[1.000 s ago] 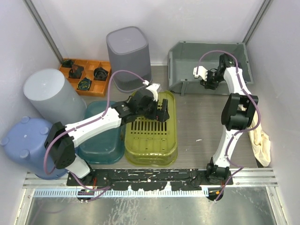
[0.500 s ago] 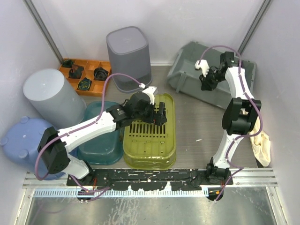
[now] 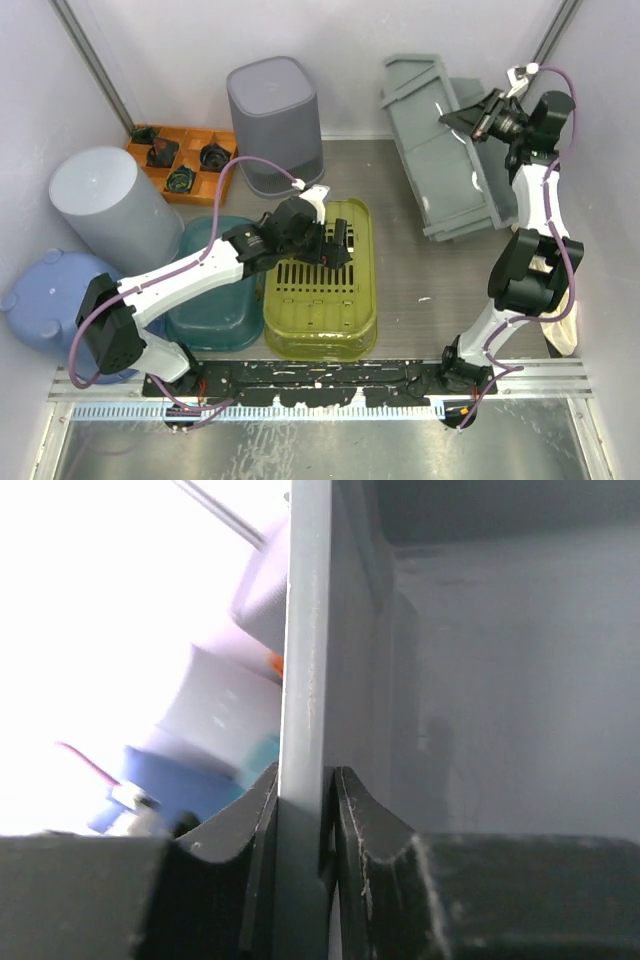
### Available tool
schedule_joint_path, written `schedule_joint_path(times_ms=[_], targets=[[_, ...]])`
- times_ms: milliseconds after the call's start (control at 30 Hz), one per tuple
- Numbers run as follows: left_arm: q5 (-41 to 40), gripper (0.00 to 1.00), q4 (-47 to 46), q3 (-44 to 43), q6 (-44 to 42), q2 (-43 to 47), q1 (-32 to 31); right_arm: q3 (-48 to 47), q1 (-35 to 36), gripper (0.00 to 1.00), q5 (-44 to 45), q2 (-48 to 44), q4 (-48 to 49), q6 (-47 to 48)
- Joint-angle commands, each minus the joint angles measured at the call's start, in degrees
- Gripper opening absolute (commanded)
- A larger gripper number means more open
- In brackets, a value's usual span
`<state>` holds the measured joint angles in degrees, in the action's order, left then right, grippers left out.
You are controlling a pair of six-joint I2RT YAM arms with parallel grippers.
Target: Turn the large container upside down
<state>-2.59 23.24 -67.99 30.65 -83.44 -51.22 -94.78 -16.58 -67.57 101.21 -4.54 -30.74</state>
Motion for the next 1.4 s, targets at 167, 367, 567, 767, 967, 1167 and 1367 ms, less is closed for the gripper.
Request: schedule_joint_path(times_ms=[167,367,567,767,967,1167,1367], targets=[[-6.6,0.98,17.5,2.3,-1.6,-1.9,2.5,10.8,-0.8,0.01,-0.4,5.3,81.0,-83.6],[-7.2,0.98,18.4,0.5,-1.9,-4.0,3.0,13.6,2.2,0.01,3.9,6.8,85.7,-91.9],[-7.8,0.98,20.4,-3.3,-2.2,-6.6,3.2,14.6,1.4,0.01,13.5,17.8,101.4,-105.3],[-8.0,0.98,22.9,-7.2,-3.0,-9.4,3.3,19.6,-3.6,0.01,16.0,24.6,101.6,-101.9],[-7.3,0.98,23.8,-10.3,-3.7,-12.3,3.4,22.2,-8.7,0.01,6.6,24.5,81.7,-72.7],[-6.1,0.98,25.4,-12.5,-4.2,-15.2,3.3,21.9,-9.3,0.21,5.0,15.6,40.1,-26.4],[-5.4,0.98,25.1,-13.6,-4.6,-16.3,3.4,14.2,-8.1,0.74,18.0,10.3,1.9,11.7]])
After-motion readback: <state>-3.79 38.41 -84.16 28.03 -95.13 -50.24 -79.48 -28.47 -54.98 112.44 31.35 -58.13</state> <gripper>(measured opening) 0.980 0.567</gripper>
